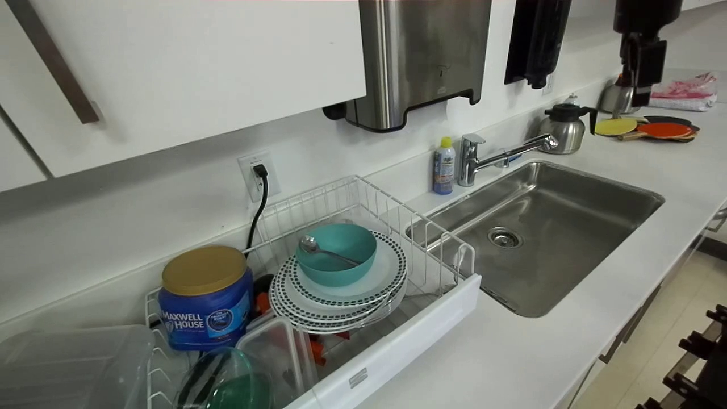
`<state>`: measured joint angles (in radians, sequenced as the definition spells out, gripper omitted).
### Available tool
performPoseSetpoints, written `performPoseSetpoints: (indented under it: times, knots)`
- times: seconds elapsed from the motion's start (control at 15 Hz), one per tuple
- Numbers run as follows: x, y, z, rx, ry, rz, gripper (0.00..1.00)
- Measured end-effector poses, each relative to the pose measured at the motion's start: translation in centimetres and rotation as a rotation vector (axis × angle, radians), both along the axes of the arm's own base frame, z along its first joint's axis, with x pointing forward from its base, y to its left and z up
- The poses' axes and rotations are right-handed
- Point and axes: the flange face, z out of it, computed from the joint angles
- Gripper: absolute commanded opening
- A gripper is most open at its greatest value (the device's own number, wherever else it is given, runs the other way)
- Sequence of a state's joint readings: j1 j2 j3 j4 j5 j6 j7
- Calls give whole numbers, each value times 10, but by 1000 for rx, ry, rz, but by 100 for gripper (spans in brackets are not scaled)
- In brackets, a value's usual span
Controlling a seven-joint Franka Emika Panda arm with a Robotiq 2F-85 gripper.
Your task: Move the faucet to the center
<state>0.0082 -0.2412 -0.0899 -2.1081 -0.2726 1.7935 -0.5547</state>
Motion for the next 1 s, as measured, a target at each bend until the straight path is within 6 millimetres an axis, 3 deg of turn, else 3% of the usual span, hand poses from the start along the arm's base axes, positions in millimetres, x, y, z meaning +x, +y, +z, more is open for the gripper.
performPoseSetpoints:
  times: [0.2, 0.67, 0.8, 1.0]
  knots:
    - [23, -17, -9, 4, 15, 32, 100]
    - [31, -22, -10, -2, 1, 32, 100]
    - [43, -37, -17, -18, -43, 26, 100]
    - [68, -74, -38, -46, -103, 26, 100]
